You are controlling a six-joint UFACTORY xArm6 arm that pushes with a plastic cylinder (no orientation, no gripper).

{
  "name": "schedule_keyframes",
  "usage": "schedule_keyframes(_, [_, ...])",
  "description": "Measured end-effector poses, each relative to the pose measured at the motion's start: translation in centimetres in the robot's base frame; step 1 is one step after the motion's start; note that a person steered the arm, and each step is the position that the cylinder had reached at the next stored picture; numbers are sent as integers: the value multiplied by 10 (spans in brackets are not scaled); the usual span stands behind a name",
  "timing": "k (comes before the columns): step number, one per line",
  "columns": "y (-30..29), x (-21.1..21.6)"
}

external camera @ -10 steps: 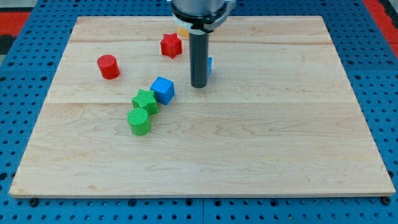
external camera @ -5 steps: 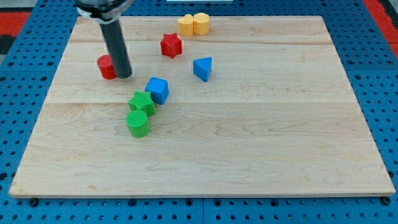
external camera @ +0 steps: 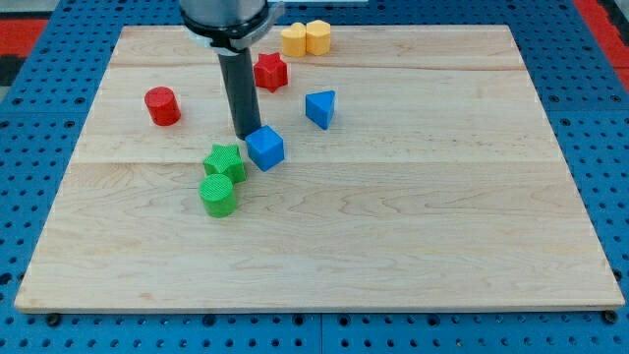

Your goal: Push the blue cube down and right a bit

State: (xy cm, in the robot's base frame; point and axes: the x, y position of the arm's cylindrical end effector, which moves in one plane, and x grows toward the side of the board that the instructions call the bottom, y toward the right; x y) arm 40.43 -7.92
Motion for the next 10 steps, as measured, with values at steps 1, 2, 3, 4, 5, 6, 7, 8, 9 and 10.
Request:
schedule_keyframes(1, [-1,19])
schedule_keyframes(2, [2,36])
schedule_keyframes(3, [6,50])
schedule_keyframes(4, [19,64])
schedule_keyframes(5, [49,75])
schedule_keyframes(6, [86,77])
schedule_keyframes(7, [116,99])
schedule_keyframes(8, [155,111])
schedule_keyframes(9, [176,111])
schedule_keyframes(10, [163,111])
